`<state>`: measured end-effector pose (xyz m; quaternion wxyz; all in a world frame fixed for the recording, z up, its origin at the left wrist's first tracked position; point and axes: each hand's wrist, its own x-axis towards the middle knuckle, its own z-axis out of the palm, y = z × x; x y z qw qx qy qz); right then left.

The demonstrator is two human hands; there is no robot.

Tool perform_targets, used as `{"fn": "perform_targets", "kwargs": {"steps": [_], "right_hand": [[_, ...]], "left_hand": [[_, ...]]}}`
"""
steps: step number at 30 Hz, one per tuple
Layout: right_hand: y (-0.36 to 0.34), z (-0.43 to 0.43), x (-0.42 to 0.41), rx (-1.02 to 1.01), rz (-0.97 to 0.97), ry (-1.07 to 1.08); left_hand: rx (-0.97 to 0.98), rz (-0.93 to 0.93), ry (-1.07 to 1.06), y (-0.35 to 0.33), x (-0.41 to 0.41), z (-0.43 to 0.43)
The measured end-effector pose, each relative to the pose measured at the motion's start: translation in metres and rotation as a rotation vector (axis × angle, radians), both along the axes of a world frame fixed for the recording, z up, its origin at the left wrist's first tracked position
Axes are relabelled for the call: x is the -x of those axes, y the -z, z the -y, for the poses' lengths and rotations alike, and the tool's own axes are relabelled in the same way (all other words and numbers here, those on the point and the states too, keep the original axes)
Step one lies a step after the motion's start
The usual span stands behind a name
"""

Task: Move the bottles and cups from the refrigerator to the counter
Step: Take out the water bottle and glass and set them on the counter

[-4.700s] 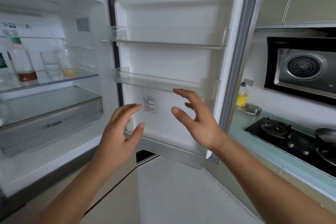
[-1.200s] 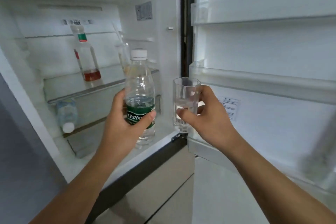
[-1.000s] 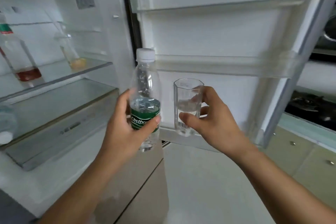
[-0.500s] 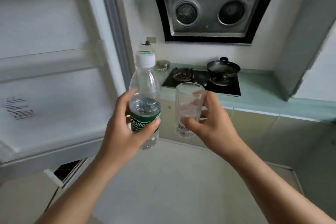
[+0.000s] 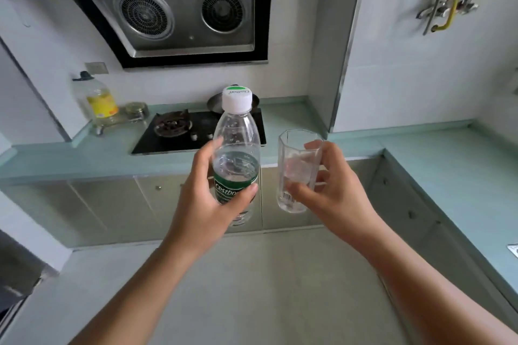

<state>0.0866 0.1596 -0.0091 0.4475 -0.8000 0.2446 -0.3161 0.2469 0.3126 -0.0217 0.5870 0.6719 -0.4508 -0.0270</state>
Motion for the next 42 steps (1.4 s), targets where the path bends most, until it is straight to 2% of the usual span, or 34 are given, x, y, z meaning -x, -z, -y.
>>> {"fn": "perform_targets", "kwargs": {"steps": [9, 19, 25, 34, 42], "right_hand": [[0.018, 0.127, -0.024, -0.031, 0.015, 0.160], [0.038, 0.272, -0.136, -0.058, 0.014, 0.251], [0.054, 0.340, -0.187, -0.093, 0.004, 0.291], [0.093, 0.452, -0.258, -0.145, -0.030, 0.286], [0.149, 0.593, -0.334, -0.195, -0.054, 0.244]], "left_hand": [[0.003, -0.034, 0.149, 0.019, -0.040, 0.147], [-0.024, -0.060, 0.156, 0.045, -0.170, 0.301], [-0.053, -0.117, 0.162, 0.063, -0.220, 0.371], [-0.129, -0.178, 0.094, 0.099, -0.283, 0.483], [-0.174, -0.199, -0.031, 0.137, -0.339, 0.615]]}}
